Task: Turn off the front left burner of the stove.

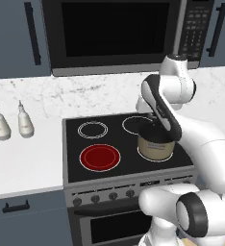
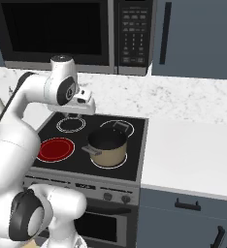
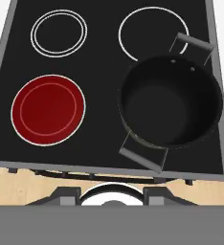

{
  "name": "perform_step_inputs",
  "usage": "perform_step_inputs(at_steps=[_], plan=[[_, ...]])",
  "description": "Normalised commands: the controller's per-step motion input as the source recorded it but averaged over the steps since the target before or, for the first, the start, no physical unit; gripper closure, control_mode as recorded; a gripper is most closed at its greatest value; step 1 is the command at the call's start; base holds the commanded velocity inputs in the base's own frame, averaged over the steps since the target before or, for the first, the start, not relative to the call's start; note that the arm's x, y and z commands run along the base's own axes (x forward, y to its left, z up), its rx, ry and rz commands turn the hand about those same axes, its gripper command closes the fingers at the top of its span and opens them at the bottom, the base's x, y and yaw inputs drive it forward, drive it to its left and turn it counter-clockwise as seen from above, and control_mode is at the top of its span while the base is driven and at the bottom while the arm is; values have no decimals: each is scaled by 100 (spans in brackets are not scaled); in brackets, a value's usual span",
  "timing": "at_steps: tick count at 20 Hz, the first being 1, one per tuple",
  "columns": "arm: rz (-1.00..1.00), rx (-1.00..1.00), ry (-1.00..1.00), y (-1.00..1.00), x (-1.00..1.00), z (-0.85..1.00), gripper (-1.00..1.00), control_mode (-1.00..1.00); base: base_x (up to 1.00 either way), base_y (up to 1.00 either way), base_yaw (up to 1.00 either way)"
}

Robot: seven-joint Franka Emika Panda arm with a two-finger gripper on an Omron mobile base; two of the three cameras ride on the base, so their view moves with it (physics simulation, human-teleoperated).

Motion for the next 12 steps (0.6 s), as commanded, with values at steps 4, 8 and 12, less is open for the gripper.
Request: perform_step_inputs(at_steps=[4,8,12], plan=[[6,-5,0,27,-51,-12,-100,-100,0,0,0],[17,-18,0,73,-98,-32,-100,-100,0,0,0],[19,-22,-4,87,-100,-36,-100,-100,0,0,0]])
